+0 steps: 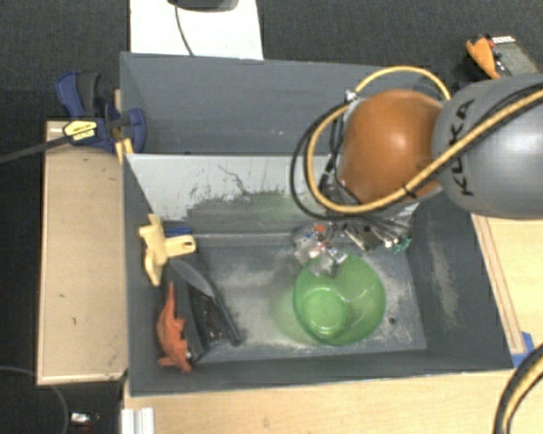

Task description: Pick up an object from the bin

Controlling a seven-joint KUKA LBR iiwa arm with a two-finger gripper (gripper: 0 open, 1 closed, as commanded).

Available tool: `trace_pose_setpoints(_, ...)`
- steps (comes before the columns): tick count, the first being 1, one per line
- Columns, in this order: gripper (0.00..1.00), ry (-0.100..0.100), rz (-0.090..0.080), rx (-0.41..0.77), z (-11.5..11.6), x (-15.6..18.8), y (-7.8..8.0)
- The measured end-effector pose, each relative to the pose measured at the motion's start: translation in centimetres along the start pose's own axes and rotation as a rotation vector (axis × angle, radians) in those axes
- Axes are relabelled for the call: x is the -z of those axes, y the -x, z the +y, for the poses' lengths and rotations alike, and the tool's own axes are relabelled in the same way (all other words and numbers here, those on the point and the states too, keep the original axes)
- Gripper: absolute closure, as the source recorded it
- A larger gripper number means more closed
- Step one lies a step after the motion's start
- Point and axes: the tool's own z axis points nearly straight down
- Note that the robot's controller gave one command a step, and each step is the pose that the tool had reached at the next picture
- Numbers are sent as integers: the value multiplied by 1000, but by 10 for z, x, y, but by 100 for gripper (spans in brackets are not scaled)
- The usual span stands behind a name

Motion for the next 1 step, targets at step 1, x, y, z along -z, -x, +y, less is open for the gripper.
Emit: trace_pose_setpoints(1, 0, 0, 0, 0, 0, 0, 0)
